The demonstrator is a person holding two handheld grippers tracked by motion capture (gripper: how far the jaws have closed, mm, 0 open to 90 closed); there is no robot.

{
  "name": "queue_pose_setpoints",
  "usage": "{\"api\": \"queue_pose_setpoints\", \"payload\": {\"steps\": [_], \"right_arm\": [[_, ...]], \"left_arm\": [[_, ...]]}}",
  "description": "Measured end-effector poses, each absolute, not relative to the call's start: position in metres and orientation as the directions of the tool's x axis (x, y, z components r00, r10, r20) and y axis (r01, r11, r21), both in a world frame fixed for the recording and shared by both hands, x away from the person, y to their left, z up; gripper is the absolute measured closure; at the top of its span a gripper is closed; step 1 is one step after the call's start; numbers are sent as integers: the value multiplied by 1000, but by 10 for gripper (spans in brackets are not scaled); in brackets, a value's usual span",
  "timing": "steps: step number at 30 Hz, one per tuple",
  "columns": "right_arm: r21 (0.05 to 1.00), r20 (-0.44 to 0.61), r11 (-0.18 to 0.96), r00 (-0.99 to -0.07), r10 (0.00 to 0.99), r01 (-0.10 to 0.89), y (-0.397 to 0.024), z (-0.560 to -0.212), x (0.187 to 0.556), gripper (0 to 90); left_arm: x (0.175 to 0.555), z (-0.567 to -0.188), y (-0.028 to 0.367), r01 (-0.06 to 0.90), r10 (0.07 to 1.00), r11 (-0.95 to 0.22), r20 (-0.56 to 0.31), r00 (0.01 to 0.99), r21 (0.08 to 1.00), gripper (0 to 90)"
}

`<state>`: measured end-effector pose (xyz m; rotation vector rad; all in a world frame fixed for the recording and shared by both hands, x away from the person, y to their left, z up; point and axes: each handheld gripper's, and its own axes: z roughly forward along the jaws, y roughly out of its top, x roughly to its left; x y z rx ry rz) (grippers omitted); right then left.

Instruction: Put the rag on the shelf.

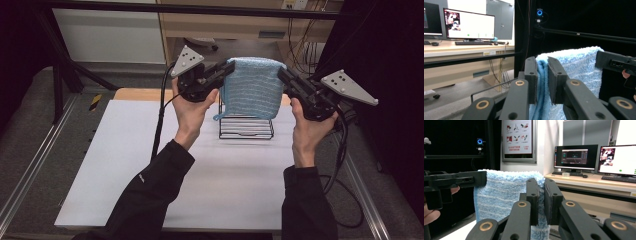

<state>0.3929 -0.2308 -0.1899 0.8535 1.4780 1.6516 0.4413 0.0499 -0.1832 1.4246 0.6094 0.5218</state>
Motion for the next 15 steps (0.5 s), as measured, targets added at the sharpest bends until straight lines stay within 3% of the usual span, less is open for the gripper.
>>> {"api": "queue_pose_setpoints", "payload": {"steps": [15], "right_arm": [[990,-14,-54,-482,876,-127,-235,-170,409,838]], "left_arm": [[453,-158,43,-21,682,70,-33,730,997,789]]}}
